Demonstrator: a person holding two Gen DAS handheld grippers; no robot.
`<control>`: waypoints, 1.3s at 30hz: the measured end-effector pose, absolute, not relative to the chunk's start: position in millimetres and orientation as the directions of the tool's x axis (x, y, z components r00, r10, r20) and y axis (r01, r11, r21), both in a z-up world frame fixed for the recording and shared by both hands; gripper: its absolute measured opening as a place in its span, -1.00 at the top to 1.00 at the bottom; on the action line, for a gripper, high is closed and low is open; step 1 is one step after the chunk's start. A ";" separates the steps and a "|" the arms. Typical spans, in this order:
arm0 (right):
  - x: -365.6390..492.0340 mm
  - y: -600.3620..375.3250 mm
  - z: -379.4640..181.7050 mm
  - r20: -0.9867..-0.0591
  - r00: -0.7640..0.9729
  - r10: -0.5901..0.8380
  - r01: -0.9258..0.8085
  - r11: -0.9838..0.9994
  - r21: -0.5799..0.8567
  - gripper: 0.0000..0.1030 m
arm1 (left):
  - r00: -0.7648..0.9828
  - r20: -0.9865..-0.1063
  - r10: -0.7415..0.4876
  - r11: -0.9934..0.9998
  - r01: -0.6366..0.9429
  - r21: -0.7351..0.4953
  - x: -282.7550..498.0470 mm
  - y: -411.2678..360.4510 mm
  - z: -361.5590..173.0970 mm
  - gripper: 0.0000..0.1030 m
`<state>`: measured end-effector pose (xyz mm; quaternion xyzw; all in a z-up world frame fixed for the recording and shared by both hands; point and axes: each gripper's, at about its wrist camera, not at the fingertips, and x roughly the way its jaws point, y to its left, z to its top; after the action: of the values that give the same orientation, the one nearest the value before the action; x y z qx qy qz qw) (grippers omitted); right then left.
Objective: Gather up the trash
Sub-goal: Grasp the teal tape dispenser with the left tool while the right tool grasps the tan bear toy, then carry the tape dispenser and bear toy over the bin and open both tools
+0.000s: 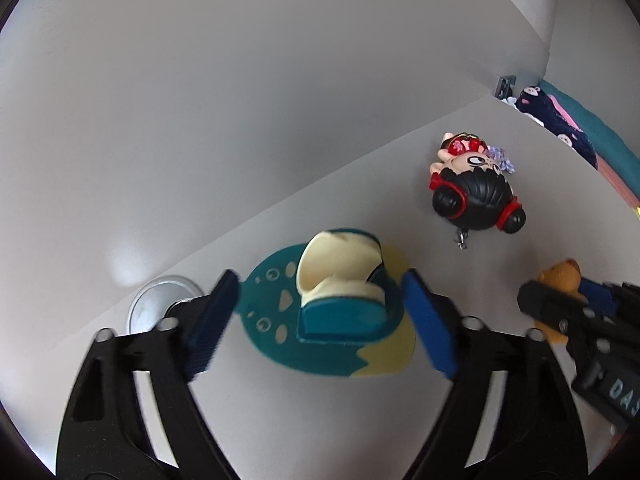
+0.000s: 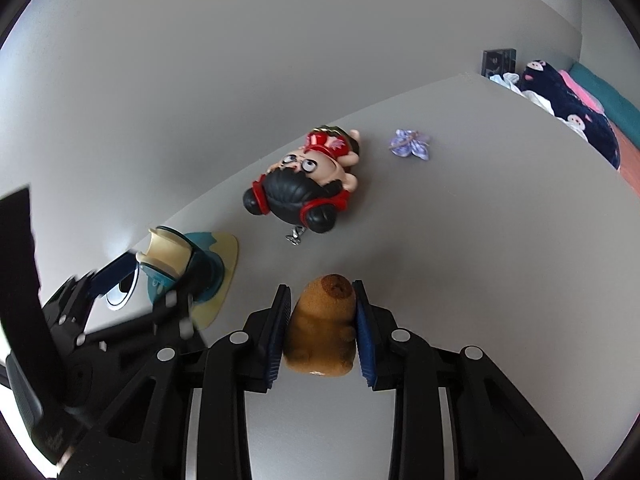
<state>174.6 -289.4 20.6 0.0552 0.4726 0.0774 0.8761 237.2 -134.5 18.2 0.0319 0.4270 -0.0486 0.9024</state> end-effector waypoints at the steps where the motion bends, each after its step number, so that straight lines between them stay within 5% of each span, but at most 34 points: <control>1: 177.7 -294.3 23.4 -0.820 0.540 0.188 -0.085 0.982 0.169 0.37 | 0.616 -0.784 -0.081 0.992 0.129 -0.001 240.8 -136.0 16.2 -0.21; 2: 176.9 -294.6 24.6 -0.820 0.540 0.188 -0.085 0.982 0.169 0.37 | 0.609 -0.786 -0.103 0.990 0.139 -0.022 242.5 -136.3 15.6 0.08; 3: 175.1 -295.7 24.9 -0.820 0.542 0.186 -0.085 0.982 0.167 0.37 | 0.614 -0.782 -0.109 0.990 0.134 -0.032 243.6 -137.2 16.2 0.11; 19: 141.7 -338.5 44.0 -0.807 0.566 0.167 -0.017 0.981 0.191 0.37 | 0.618 -0.778 -0.116 0.988 0.153 -0.026 199.0 -148.1 31.6 0.18; 39: 21.6 -446.5 81.3 -0.746 0.660 0.093 0.126 0.965 0.232 0.37 | 0.618 -0.745 -0.251 0.924 0.382 0.005 87.2 -269.4 62.7 0.23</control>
<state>21.6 -446.5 81.3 0.1327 0.4123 -0.0091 0.9013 87.2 -269.4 62.7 0.0820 0.3999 -0.1769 0.8956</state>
